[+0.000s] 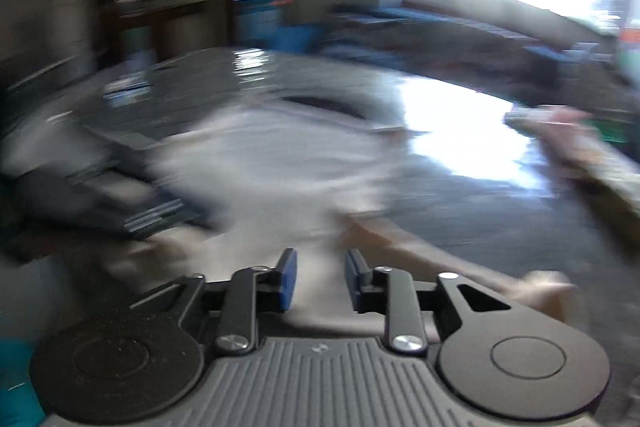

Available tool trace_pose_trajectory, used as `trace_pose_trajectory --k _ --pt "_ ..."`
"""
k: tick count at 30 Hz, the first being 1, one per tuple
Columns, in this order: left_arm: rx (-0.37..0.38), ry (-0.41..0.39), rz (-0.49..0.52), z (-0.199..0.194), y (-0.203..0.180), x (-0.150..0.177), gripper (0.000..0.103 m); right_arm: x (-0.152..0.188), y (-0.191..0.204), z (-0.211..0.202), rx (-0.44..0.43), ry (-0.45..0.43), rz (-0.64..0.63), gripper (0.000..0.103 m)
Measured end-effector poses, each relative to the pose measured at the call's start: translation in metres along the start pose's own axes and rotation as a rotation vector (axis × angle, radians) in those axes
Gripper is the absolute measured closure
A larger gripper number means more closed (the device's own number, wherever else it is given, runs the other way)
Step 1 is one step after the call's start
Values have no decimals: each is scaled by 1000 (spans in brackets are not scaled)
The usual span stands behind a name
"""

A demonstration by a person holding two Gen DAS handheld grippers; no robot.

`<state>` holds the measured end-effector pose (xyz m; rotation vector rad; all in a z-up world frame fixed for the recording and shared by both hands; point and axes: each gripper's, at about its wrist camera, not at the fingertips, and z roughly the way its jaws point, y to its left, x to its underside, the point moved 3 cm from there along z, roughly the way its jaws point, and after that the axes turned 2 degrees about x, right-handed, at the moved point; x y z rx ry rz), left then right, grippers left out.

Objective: Fold clothes

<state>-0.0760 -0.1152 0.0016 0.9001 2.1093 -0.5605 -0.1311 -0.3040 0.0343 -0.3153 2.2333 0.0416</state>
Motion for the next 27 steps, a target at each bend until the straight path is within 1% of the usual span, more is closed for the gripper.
trace_pose_trajectory --k 3,5,6,9,10,11,13,15,18,19,21,23,25,27 --pt "39 7 9 6 -13 1 88 -7 -38 11 175 -16 72 75" --pt "63 17 10 10 -21 3 88 -9 -63 24 255 -9 131 73" --pt "74 24 14 12 -24 5 88 -8 -74 31 273 2 161 73" --pt "94 38 33 15 -33 11 87 -2 -94 48 311 44 216 72" --pt "99 40 39 16 -35 13 84 3 -98 52 322 61 220 72" --pt "104 42 45 17 -38 15 80 6 -100 54 330 74 222 72" --pt "112 42 50 16 -40 17 78 17 -106 59 339 102 229 72" --pt "116 40 54 17 -41 17 76 27 -105 57 349 109 230 73" --pt "123 42 45 18 -40 16 74 33 -107 51 362 107 245 76" --pt "124 42 44 18 -39 15 73 34 -107 50 366 106 254 78" --pt "123 40 46 19 -40 15 71 34 -109 48 375 102 270 85" --pt "124 39 47 19 -41 16 69 34 -111 47 383 96 280 97" --pt "126 38 49 19 -41 16 68 31 -112 46 386 79 281 100" --pt "126 38 51 19 -42 16 66 22 -113 38 390 28 281 101"
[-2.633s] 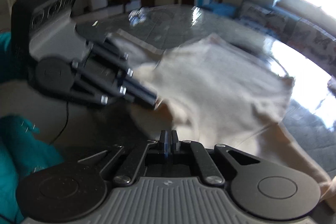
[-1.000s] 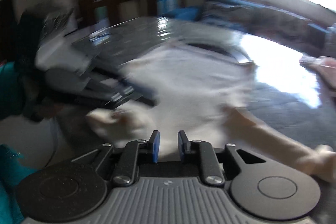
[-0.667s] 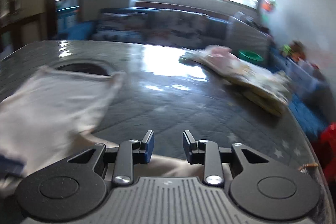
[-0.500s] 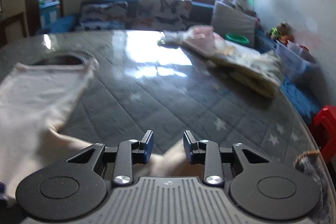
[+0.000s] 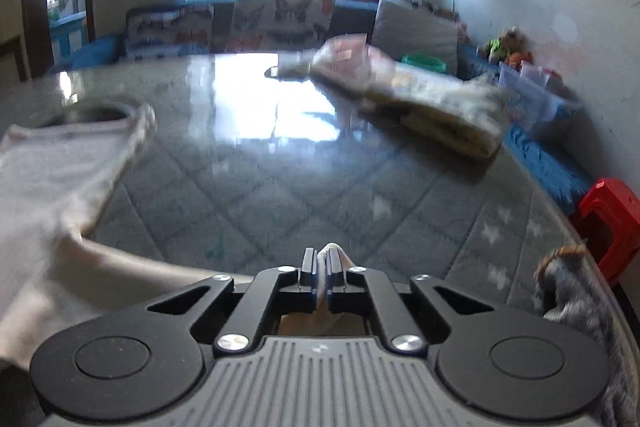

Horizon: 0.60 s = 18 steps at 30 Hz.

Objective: Fold clothes

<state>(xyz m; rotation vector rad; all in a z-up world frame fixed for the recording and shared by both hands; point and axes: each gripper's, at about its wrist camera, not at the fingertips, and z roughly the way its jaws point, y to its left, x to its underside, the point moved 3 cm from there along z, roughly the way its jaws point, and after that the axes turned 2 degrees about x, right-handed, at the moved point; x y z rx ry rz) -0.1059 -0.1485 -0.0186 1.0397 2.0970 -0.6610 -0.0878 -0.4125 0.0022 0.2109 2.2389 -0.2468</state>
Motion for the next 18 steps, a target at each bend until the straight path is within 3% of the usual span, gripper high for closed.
trace_pose_trajectory --k 6,13,18 --pt "7 -3 1 0 -1 1 61 -21 -21 -47 -5 -206 94 101" --pt "11 -5 14 0 -4 2 58 15 -59 -35 146 -62 150 94" --pt "7 0 17 0 -5 2 57 13 -43 -26 44 -61 109 91"
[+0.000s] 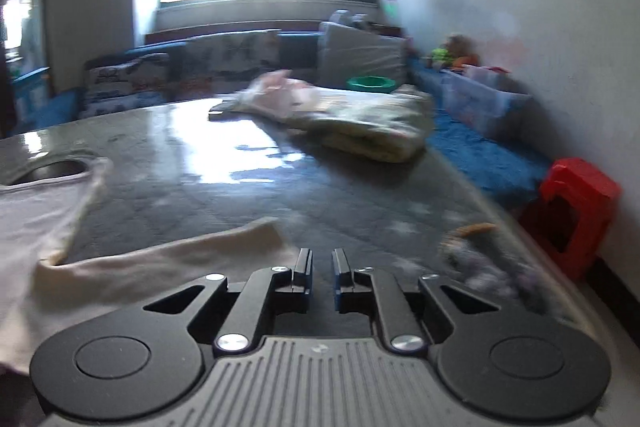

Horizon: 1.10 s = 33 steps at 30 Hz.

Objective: Fold clothes

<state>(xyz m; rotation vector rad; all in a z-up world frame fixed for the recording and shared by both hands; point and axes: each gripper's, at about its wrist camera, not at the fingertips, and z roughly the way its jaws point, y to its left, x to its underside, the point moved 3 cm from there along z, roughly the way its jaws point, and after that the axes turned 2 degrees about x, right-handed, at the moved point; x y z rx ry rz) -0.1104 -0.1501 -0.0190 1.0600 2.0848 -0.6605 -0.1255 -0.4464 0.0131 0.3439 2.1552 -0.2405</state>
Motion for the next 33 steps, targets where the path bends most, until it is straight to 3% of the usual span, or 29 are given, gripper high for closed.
trace_pose_trajectory --k 2,7,11,17,21,24,28,33 --pt "-3 2 2 0 -1 0 57 -3 14 9 -51 8 -25 81" --pt "-10 8 3 1 -1 -1 57 -7 40 41 -138 36 -57 79" --pt "-6 8 1 0 -1 0 55 -4 38 62 -90 60 -75 73" --pt "5 8 -10 -6 -1 2 52 -2 17 58 -9 69 -29 68" --pt "10 -11 -27 -19 -1 2 51 -4 21 39 -36 38 -67 68" --pt "-5 -45 -38 -36 2 2 47 -6 45 17 -135 11 -139 59" --pt "-94 -80 -76 -58 17 4 47 1 103 -15 -352 -2 -299 55" --pt "-182 -62 -154 -77 46 18 48 15 166 -38 -549 -14 -491 49"
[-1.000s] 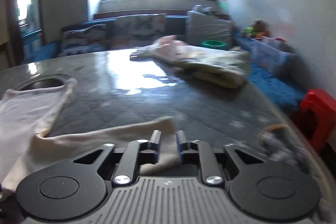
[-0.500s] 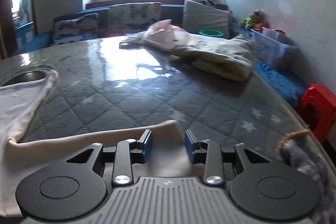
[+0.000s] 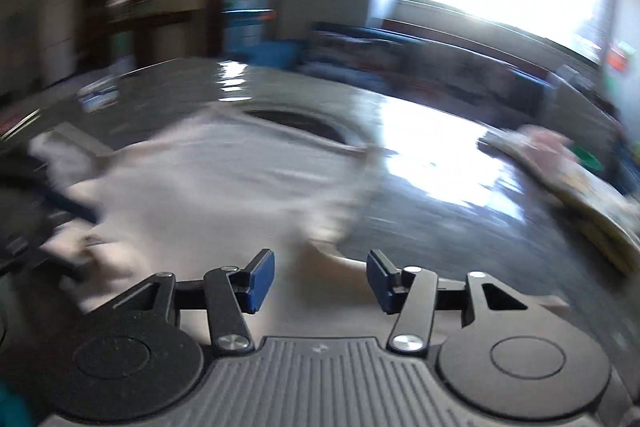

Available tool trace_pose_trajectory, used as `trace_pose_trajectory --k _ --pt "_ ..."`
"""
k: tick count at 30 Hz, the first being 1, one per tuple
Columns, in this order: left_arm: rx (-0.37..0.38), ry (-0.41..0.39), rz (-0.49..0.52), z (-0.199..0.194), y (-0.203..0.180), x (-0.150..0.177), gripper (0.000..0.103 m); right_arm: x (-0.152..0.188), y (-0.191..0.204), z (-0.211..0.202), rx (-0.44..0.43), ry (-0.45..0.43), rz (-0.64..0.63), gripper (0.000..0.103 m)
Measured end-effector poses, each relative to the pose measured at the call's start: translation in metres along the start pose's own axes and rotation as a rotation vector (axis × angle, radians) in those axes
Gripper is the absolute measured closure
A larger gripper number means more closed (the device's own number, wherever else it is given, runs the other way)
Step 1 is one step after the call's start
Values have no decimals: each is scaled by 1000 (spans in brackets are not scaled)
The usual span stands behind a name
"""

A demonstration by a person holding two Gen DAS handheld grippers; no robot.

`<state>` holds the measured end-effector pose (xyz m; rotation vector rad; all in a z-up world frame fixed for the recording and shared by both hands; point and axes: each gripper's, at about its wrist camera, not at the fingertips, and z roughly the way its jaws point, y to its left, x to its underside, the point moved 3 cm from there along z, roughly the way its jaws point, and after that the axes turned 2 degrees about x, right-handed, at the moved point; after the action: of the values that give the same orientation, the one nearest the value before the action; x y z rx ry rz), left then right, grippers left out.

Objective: Fold clothes

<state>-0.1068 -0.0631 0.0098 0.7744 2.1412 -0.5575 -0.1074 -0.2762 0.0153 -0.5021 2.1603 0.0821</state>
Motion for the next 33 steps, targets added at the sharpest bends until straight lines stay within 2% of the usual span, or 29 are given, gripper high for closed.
trace_pose_trajectory --k 7,12,17,24,30,33 --pt "21 29 8 -9 3 18 48 -14 46 25 -113 14 -111 48" --pt "34 45 3 -10 2 29 47 -6 81 29 -193 39 -187 48" --pt "53 40 -3 -15 2 34 45 2 92 19 -200 45 -283 48" --pt "56 37 -13 -20 2 36 44 -19 88 18 -204 -9 -223 48" --pt "49 25 -31 -33 9 38 43 -5 107 29 -237 33 -304 49" --pt "26 0 -60 -48 19 40 41 -10 103 25 -240 17 -281 49"
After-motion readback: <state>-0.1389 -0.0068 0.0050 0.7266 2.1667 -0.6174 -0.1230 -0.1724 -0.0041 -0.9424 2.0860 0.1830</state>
